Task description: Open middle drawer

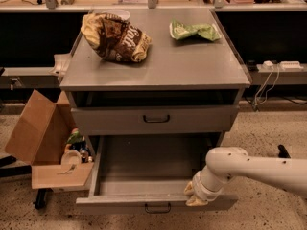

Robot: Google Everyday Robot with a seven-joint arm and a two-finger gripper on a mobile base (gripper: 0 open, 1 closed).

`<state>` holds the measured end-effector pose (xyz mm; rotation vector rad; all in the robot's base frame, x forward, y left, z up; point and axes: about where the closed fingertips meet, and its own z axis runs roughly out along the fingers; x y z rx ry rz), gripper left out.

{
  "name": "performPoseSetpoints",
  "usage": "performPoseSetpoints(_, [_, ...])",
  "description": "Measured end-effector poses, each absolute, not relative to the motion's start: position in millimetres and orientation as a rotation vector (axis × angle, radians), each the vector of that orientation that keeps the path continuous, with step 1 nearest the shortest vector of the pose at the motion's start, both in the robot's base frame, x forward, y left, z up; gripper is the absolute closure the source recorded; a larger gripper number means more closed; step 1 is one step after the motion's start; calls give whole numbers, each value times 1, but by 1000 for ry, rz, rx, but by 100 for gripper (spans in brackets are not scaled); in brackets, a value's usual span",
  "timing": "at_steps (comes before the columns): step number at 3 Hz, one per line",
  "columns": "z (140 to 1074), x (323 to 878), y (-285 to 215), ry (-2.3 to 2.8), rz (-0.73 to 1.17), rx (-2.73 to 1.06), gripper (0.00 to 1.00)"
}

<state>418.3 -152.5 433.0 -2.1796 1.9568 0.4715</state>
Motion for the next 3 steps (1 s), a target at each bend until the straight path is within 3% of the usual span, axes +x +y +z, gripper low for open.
performPoseSetpoints(1, [433, 418, -152, 1957, 472, -2180, 36])
performPoseSetpoints(2, [433, 418, -152, 1957, 472, -2180, 5])
performPoseSetpoints(3, [433, 418, -152, 1957, 472, -2180, 0])
